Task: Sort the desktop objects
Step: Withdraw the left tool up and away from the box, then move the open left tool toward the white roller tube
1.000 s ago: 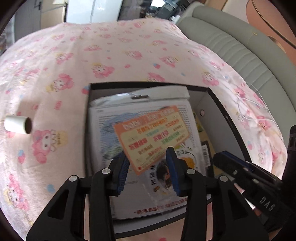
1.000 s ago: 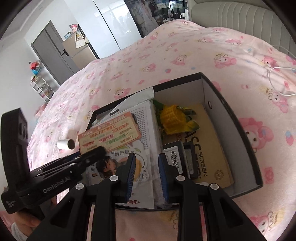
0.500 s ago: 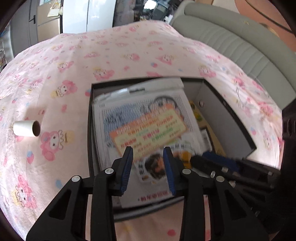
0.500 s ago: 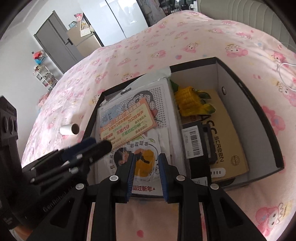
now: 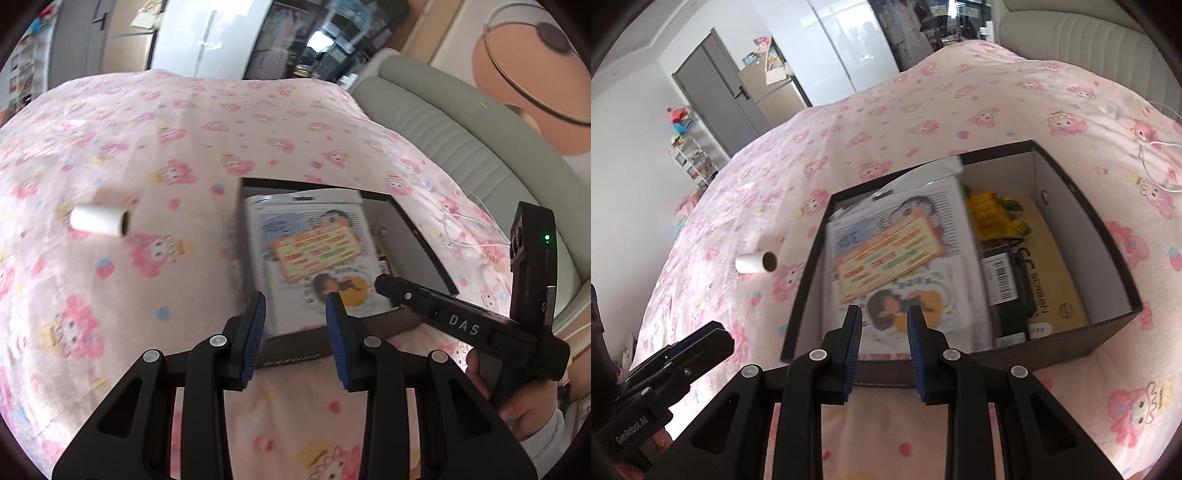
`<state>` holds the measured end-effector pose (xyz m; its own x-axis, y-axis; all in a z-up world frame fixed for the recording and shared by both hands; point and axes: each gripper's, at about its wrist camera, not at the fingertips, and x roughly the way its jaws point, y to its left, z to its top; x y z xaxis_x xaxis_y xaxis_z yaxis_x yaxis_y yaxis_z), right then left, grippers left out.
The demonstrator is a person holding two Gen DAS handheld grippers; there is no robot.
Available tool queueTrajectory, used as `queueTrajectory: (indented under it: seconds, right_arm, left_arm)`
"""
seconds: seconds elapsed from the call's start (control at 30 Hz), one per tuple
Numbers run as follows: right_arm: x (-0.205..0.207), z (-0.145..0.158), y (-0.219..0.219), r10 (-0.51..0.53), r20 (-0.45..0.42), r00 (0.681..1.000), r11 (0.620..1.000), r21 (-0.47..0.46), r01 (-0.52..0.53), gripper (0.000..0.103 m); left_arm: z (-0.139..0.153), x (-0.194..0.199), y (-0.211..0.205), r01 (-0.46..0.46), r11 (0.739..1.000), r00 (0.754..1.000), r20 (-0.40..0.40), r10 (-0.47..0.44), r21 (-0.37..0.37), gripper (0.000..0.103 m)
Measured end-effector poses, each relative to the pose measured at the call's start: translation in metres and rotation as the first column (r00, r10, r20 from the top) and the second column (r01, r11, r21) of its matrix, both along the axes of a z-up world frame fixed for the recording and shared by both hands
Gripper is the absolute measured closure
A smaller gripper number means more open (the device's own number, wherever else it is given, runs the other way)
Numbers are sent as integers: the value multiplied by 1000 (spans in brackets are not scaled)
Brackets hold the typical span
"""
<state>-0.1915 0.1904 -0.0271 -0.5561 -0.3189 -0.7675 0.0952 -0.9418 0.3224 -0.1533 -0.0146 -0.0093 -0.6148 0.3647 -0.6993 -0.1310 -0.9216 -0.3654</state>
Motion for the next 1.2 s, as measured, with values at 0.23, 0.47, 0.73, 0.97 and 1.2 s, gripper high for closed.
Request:
queueTrajectory:
  seconds: [0.23, 0.47, 0.73, 0.97, 1.2]
  right_arm:
    - [7, 6, -32, 56, -3, 998, 998, 22, -56, 81]
    - [14, 17, -70, 130, -24, 991, 991, 23, -130, 81]
    - [27, 18, -101, 191, -26, 981, 982, 15, -191, 81]
    - [35, 20, -113, 201, -29, 979, 979, 32, -200, 81]
    - [34, 19, -138, 235, -42, 971, 971, 48, -233, 81]
  left_arm:
    - [2, 32, -48, -80, 996, 997, -5, 80, 28, 70]
    - [5, 56, -87, -156, 985, 987, -13, 158, 66, 70]
    - [5, 72, -102, -173, 982, 985, -16, 174, 72, 70]
    - [1, 81, -109, -189, 979, 982, -14, 191, 78, 70]
    - [-3, 63, -134, -223, 974, 975, -13, 223, 44, 70]
